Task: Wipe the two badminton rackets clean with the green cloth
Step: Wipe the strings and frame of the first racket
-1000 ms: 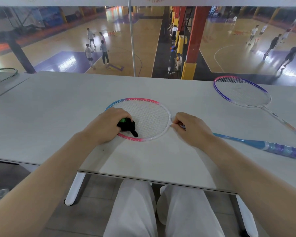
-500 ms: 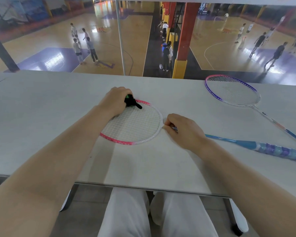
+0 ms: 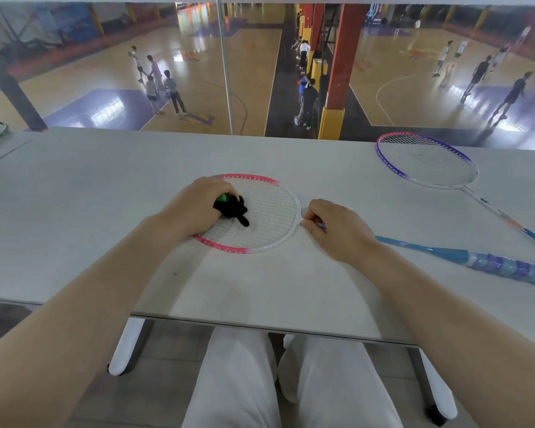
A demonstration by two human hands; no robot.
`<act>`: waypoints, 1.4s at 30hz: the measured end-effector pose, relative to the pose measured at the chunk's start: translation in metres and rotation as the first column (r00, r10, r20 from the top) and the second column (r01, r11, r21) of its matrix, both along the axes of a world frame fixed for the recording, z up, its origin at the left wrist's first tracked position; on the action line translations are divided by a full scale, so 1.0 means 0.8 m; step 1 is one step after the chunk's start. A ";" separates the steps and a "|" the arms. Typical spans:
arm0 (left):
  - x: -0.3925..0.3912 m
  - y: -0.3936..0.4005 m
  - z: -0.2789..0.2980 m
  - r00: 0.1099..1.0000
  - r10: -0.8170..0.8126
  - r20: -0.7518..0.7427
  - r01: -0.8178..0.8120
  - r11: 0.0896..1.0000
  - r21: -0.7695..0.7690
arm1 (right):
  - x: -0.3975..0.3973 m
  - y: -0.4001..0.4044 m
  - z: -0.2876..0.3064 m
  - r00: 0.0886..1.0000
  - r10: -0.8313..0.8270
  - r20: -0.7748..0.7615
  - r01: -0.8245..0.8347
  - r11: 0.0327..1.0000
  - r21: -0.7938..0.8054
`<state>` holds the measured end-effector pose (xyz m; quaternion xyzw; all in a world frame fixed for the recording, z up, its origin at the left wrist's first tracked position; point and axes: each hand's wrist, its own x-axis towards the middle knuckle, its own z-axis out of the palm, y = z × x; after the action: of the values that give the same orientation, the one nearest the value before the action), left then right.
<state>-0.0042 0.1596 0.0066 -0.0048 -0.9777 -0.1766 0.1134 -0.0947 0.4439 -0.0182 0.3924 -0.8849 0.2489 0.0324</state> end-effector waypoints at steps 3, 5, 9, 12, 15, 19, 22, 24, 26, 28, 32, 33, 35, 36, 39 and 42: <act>0.045 0.002 0.001 0.999 -0.031 0.037 0.029 0.998 0.059 | 0.001 0.000 0.001 1.000 -0.011 0.000 0.011 1.000 0.009; 0.072 0.004 0.003 0.998 -0.051 0.042 0.048 0.996 0.078 | 0.002 0.001 0.002 1.000 -0.015 0.005 0.015 1.000 0.011; 0.103 0.006 0.012 0.999 -0.037 0.036 0.034 0.996 0.079 | 0.003 0.002 0.003 1.000 -0.009 0.015 0.009 1.000 0.011; 0.100 0.003 0.015 0.998 -0.039 0.049 0.036 0.998 0.059 | 0.003 0.002 0.004 1.000 0.002 0.016 -0.002 1.000 0.009; 0.080 -0.001 0.014 0.998 -0.030 0.048 0.029 0.999 0.015 | 0.003 0.003 0.004 1.000 0.002 0.013 -0.002 1.000 0.006; 0.043 -0.008 0.007 0.999 0.034 0.033 -0.032 0.998 -0.054 | 0.001 0.003 0.003 1.000 0.001 0.010 -0.001 1.000 -0.002; 0.007 -0.014 0.003 0.999 0.045 -0.009 -0.046 0.996 -0.080 | 0.001 0.002 0.002 1.000 -0.002 0.003 0.002 1.000 -0.005; -0.018 -0.019 0.000 0.998 0.059 -0.019 -0.060 0.994 -0.096 | 0.001 0.002 0.002 1.000 0.006 -0.007 -0.006 1.000 -0.006; -0.043 -0.024 -0.001 0.996 0.080 -0.027 -0.083 0.991 -0.110 | 0.000 0.002 0.001 1.000 0.017 -0.018 -0.017 1.000 -0.007; -0.065 -0.024 0.000 0.994 0.100 -0.034 -0.103 0.988 -0.111 | -0.001 0.002 0.000 0.999 0.019 -0.028 -0.019 1.000 -0.007; -0.090 -0.016 -0.001 0.990 0.136 -0.049 -0.141 0.983 -0.115 | -0.003 0.002 -0.002 0.999 0.023 -0.047 -0.024 1.000 -0.017; -0.091 -0.016 -0.002 0.989 0.142 -0.049 -0.146 0.983 -0.111 | -0.003 0.001 -0.002 0.999 0.021 -0.046 -0.021 1.000 -0.017; -0.087 -0.021 -0.005 0.991 0.125 -0.044 -0.129 0.988 -0.090 | -0.003 0.001 -0.003 0.999 0.015 -0.036 -0.016 1.000 -0.017; -0.083 -0.025 -0.005 0.994 0.106 -0.036 -0.108 0.991 -0.076 | -0.004 0.001 -0.004 0.999 0.013 -0.031 -0.013 1.000 -0.018; -0.059 -0.029 -0.002 0.998 0.056 -0.005 -0.057 0.997 -0.045 | -0.003 0.000 -0.003 1.000 0.007 -0.027 -0.007 1.000 -0.013; -0.024 -0.023 0.001 1.000 0.027 -0.015 -0.027 0.999 -0.016 | -0.001 0.000 -0.001 1.000 -0.001 -0.020 0.001 1.000 -0.005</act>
<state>-0.0238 0.1416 0.0070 0.0063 -0.9782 -0.1672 0.1230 -0.0952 0.4439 -0.0188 0.3945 -0.8840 0.2471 0.0423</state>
